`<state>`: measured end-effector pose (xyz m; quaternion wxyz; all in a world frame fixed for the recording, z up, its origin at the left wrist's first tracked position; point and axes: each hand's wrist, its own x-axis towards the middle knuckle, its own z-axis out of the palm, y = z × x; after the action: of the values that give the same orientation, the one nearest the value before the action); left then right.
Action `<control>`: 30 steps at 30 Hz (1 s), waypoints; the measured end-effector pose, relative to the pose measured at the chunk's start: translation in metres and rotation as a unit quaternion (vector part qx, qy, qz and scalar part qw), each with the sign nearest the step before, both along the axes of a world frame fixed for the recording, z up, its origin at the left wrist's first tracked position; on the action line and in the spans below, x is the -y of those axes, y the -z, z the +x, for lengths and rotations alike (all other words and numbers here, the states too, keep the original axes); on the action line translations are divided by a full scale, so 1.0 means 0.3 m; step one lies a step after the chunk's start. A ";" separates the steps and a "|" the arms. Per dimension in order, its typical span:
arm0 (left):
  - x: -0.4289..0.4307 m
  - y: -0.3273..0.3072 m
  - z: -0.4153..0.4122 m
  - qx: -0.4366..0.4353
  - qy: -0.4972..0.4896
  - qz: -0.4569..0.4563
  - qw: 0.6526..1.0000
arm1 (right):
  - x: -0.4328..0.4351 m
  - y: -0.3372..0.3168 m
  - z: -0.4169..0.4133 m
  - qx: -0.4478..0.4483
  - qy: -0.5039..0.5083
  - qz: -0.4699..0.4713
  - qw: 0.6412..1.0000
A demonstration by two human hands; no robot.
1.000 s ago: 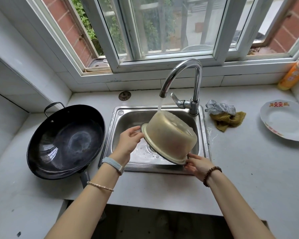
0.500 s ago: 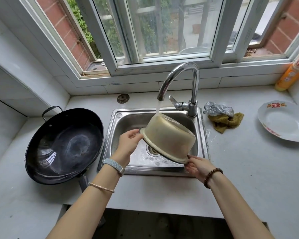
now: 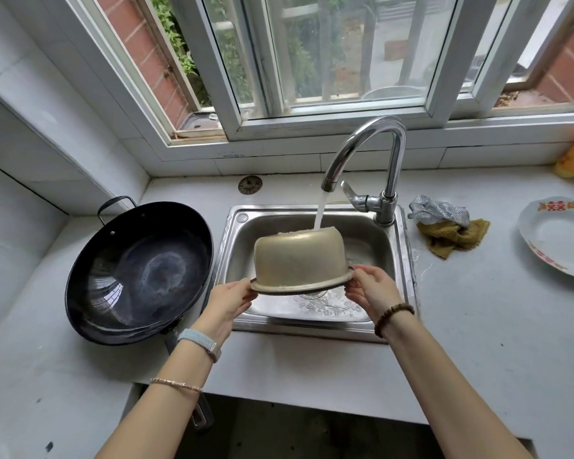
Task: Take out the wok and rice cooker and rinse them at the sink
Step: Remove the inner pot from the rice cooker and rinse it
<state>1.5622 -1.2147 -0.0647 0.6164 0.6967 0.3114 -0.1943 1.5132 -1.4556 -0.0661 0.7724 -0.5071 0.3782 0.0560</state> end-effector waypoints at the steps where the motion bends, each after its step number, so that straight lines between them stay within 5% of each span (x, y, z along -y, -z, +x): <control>1: -0.012 0.002 -0.003 -0.006 -0.011 -0.003 1.000 | -0.014 -0.004 0.006 0.010 -0.003 -0.014 1.000; 9: -0.088 -0.020 -0.016 -0.015 -0.042 -0.032 0.998 | -0.077 -0.036 0.015 0.108 -0.064 -0.160 0.979; 18: -0.172 0.000 -0.044 -0.032 -0.048 -0.082 0.995 | -0.135 -0.070 0.012 0.211 -0.121 -0.396 0.886; 30: -0.234 -0.182 -0.023 0.053 -0.058 -0.062 0.995 | -0.153 -0.226 0.046 0.361 -0.107 -0.486 0.789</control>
<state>1.5554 -1.1447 -0.0101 0.6844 0.6467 0.3060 -0.1401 1.5268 -1.4096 0.0018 0.4935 -0.8359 -0.0078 -0.2403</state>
